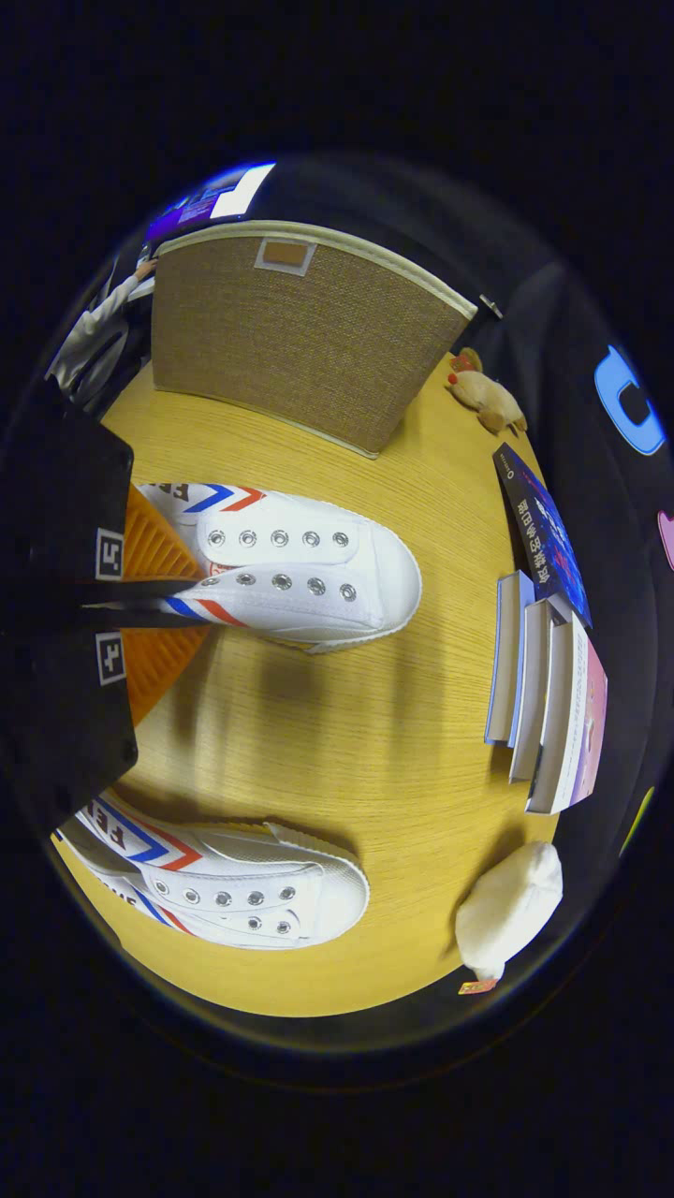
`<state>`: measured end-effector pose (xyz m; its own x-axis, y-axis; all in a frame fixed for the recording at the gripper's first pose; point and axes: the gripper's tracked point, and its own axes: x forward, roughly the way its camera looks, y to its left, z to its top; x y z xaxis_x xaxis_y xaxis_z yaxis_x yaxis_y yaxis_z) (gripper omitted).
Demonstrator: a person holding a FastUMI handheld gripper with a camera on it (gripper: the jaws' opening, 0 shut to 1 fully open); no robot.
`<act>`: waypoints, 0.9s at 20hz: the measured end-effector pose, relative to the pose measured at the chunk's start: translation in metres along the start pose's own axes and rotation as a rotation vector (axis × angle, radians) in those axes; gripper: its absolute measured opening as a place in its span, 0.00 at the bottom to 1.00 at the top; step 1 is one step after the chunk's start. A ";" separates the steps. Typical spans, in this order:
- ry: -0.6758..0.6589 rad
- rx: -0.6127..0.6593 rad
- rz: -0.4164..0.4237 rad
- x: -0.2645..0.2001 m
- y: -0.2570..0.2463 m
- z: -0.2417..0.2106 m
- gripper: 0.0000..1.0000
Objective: Open the storage box then place both shoes into the box .Put the left shoe in first, then the right shoe, with the right side of both shoes facing outward in a uniform manner.
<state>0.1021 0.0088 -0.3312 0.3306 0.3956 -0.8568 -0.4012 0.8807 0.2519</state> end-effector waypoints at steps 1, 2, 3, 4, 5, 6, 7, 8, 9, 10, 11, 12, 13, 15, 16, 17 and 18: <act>-0.011 0.014 -0.003 -0.002 0.002 0.000 0.05; -0.016 0.026 -0.011 -0.005 0.004 0.000 0.05; -0.031 0.042 -0.022 -0.010 0.007 -0.001 0.05; -0.042 0.060 -0.029 -0.014 0.011 -0.001 0.05; -0.057 0.088 -0.027 -0.020 0.016 -0.001 0.05; -0.066 0.118 -0.020 -0.027 0.022 0.000 0.05; -0.082 0.143 -0.015 -0.035 0.028 0.001 0.05; -0.103 0.163 -0.017 -0.044 0.034 0.003 0.05; -0.122 0.183 -0.018 -0.054 0.040 0.005 0.05; -0.143 0.210 -0.017 -0.065 0.048 0.008 0.05; -0.165 0.238 -0.013 -0.077 0.056 0.011 0.05; -0.189 0.257 -0.008 -0.090 0.065 0.015 0.05; -0.214 0.266 -0.007 -0.102 0.074 0.018 0.05; -0.258 0.263 -0.016 -0.124 0.091 0.022 0.05; -0.277 0.263 -0.020 -0.134 0.100 0.026 0.05; -0.294 0.263 -0.016 -0.144 0.112 0.031 0.05; -0.313 0.270 -0.007 -0.152 0.124 0.036 0.05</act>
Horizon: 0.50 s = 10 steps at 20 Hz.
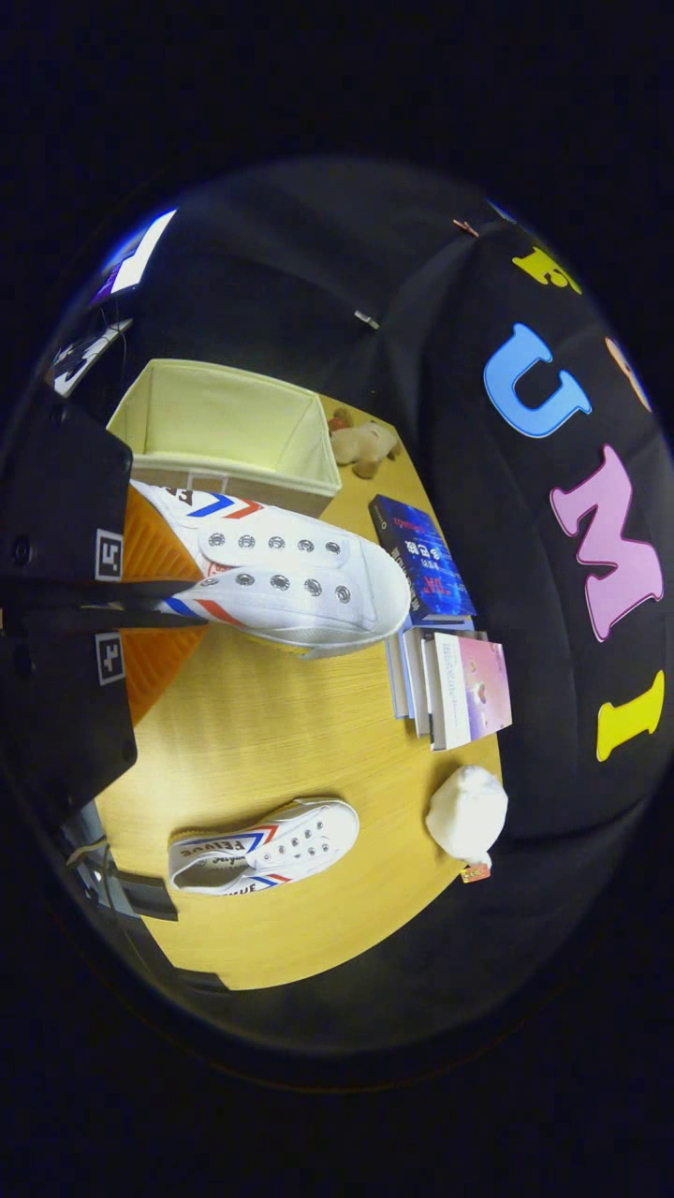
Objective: Open the storage box then place both shoes into the box .Put the left shoe in first, then the right shoe, with the right side of both shoes facing outward in a uniform manner.
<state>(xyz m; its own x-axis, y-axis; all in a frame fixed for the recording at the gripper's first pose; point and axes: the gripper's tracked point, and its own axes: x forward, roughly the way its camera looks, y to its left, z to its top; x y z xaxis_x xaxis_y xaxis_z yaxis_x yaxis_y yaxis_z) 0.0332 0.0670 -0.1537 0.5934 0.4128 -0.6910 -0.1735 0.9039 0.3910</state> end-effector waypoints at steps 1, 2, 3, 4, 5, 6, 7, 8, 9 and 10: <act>-0.014 0.008 0.017 -0.006 0.015 0.003 0.05; -0.027 0.019 0.034 -0.011 0.031 0.006 0.05; -0.037 0.027 0.055 -0.016 0.046 0.009 0.05; -0.045 0.034 0.076 -0.019 0.062 0.010 0.05; -0.048 0.044 0.098 -0.020 0.078 0.010 0.05; -0.043 0.053 0.122 -0.018 0.095 0.008 0.05; -0.036 0.064 0.142 -0.015 0.109 0.005 0.05; -0.025 0.072 0.159 -0.008 0.123 0.001 0.05; -0.009 0.076 0.172 -0.001 0.135 -0.005 0.05; 0.011 0.078 0.182 0.007 0.145 -0.012 0.05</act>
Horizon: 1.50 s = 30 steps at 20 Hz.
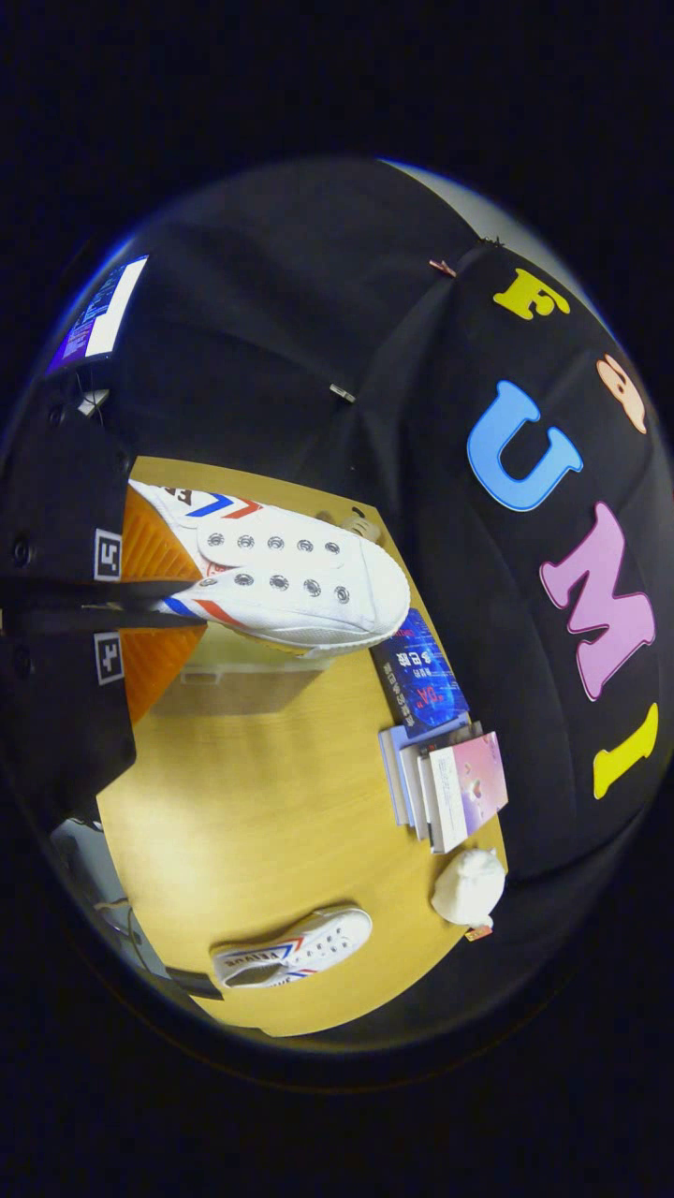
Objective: Open the storage box then place both shoes into the box .Put the left shoe in first, then the right shoe, with the right side of both shoes facing outward in a uniform manner.
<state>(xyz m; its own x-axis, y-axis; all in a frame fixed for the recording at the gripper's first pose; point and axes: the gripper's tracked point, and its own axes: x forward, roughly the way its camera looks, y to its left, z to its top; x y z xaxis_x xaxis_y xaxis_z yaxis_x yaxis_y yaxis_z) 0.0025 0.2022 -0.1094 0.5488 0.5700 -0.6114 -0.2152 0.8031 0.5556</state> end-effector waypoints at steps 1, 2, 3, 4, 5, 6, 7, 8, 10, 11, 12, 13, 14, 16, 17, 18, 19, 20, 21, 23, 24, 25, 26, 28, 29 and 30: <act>0.030 -0.002 0.003 0.011 0.006 -0.009 0.05; 0.056 -0.011 0.000 0.022 0.011 -0.017 0.05; 0.079 -0.030 -0.003 0.029 0.015 -0.021 0.05; 0.097 -0.043 -0.013 0.040 0.017 -0.028 0.05; 0.112 -0.050 -0.022 0.050 0.017 -0.036 0.05; 0.128 -0.049 -0.033 0.060 0.017 -0.042 0.05; 0.142 -0.046 -0.042 0.069 0.018 -0.048 0.05; 0.158 -0.045 -0.051 0.078 0.018 -0.053 0.05; 0.193 -0.054 -0.080 0.095 0.013 -0.062 0.05; 0.208 -0.064 -0.103 0.103 0.010 -0.067 0.05; 0.227 -0.078 -0.127 0.111 0.005 -0.072 0.05; 0.249 -0.089 -0.158 0.121 0.000 -0.078 0.05; 0.265 -0.092 -0.181 0.127 -0.003 -0.083 0.05; 0.301 -0.104 -0.227 0.142 -0.011 -0.093 0.05; 0.316 -0.113 -0.250 0.151 -0.015 -0.099 0.05; 0.332 -0.119 -0.274 0.156 -0.019 -0.104 0.05; 0.345 -0.124 -0.295 0.161 -0.022 -0.109 0.05; 0.354 -0.130 -0.309 0.164 -0.024 -0.111 0.06; 0.360 -0.131 -0.306 0.167 -0.023 -0.115 0.06; 0.359 -0.140 -0.287 0.165 -0.019 -0.114 0.19; 0.349 -0.151 -0.289 0.164 -0.020 -0.112 0.27; 0.319 -0.157 -0.273 0.157 -0.018 -0.103 0.32; 0.289 -0.157 -0.255 0.154 -0.014 -0.096 0.51; 0.242 -0.149 -0.217 0.139 -0.001 -0.079 0.89; 0.213 -0.155 -0.201 0.129 0.003 -0.070 0.90; 0.184 -0.162 -0.181 0.120 0.010 -0.060 0.94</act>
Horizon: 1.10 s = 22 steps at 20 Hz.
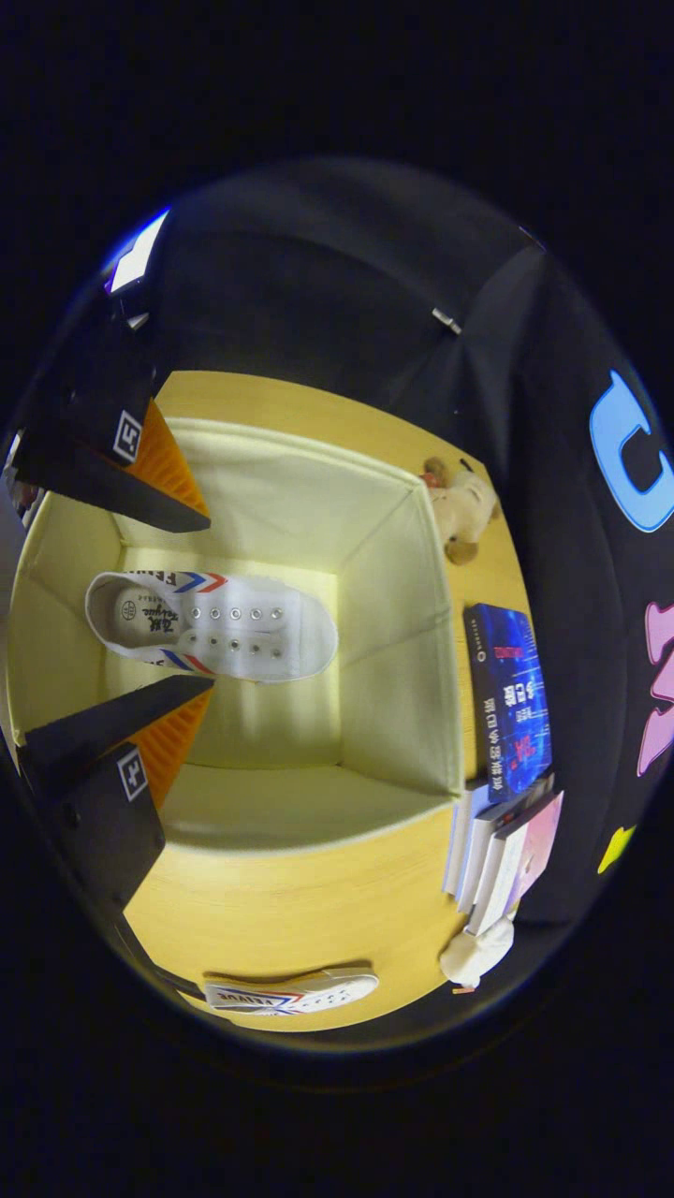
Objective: Open the storage box then place both shoes into the box .Put the left shoe in first, then the right shoe, with the right side of both shoes facing outward in a uniform manner.
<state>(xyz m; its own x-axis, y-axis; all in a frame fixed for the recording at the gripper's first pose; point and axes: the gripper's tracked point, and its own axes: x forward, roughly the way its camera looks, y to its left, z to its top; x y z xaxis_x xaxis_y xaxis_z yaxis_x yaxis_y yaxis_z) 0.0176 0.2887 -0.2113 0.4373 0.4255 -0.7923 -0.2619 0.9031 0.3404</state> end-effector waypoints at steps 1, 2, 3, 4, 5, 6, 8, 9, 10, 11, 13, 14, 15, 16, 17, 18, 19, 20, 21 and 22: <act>-0.032 -0.014 0.003 -0.013 -0.003 0.008 0.97; -0.063 -0.029 0.003 -0.026 -0.007 0.015 0.99; -0.092 -0.042 0.009 -0.040 -0.011 0.021 0.99; -0.116 -0.051 0.012 -0.053 -0.017 0.025 0.99; -0.139 -0.057 0.014 -0.066 -0.025 0.029 0.99; -0.157 -0.065 0.008 -0.078 -0.036 0.032 0.99; -0.177 -0.086 -0.026 -0.098 -0.068 0.034 0.99; -0.186 -0.095 -0.044 -0.107 -0.084 0.036 0.99; -0.197 -0.104 -0.065 -0.115 -0.102 0.038 0.99; -0.205 -0.112 -0.090 -0.122 -0.121 0.039 0.99; -0.209 -0.115 -0.149 -0.131 -0.166 0.038 0.99; -0.210 -0.104 -0.169 -0.136 -0.185 0.037 0.99; -0.208 -0.088 -0.183 -0.141 -0.203 0.035 0.99; -0.204 -0.073 -0.198 -0.145 -0.221 0.033 0.99; -0.200 -0.058 -0.219 -0.149 -0.242 0.031 0.99; -0.196 -0.049 -0.237 -0.152 -0.261 0.030 0.99; -0.193 -0.045 -0.258 -0.155 -0.280 0.028 0.99; -0.186 -0.048 -0.280 -0.157 -0.298 0.026 0.99; -0.178 -0.053 -0.304 -0.158 -0.318 0.025 0.99; -0.168 -0.054 -0.325 -0.159 -0.336 0.022 0.99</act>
<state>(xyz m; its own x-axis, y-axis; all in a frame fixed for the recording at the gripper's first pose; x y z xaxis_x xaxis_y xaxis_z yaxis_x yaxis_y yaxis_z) 0.0555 -0.0814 -0.1885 0.6393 0.1243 -0.7588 -0.1291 0.9902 0.0534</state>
